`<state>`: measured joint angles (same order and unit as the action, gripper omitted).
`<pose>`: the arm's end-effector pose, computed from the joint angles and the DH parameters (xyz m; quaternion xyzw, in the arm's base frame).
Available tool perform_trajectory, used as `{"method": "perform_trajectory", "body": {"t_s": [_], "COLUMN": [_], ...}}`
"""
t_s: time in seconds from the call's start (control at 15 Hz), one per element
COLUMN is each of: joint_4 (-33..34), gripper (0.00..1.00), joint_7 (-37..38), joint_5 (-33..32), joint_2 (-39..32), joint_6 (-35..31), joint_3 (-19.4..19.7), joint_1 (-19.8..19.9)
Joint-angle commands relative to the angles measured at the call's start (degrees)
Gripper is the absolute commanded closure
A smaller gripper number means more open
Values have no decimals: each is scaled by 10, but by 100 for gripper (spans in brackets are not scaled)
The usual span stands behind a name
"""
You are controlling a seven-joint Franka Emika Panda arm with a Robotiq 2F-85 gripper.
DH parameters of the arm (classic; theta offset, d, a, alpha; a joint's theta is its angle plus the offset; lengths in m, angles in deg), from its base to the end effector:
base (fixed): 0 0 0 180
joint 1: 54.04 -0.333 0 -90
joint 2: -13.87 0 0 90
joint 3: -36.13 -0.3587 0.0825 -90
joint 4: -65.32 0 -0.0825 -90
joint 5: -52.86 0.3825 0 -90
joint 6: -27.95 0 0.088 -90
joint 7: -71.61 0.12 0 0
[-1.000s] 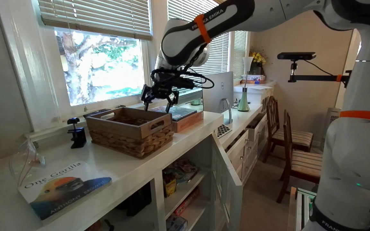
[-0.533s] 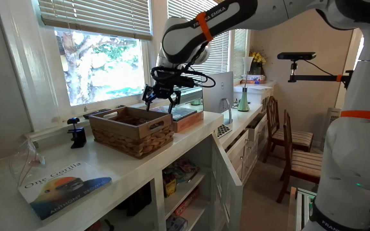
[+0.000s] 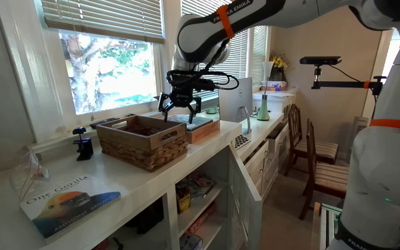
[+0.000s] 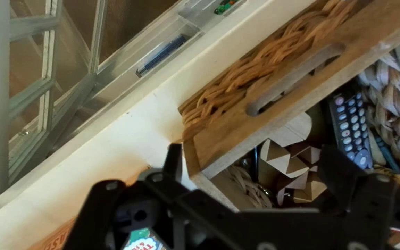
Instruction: Put the basket on top of the box.
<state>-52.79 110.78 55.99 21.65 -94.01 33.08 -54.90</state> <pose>0.5294 0.0405 0.5442 -0.9443 0.3126 -0.0865 0.0566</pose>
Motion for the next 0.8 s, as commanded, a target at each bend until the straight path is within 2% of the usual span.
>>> {"method": "perform_trajectory", "body": {"t_s": [0.0,0.47,0.6,0.73], "joint_4": [-27,-33,-30,-24], "gripper": [0,0,5,6], "joint_7": [11,-28,-33,-36], "joint_5": [-21,0,6,13], "joint_2": [13,-11,-19,-29], "joint_6": [1,-30,-32,-29], "joint_3": [-3,8,9,9], "joint_1": [7,11,10,8]}}
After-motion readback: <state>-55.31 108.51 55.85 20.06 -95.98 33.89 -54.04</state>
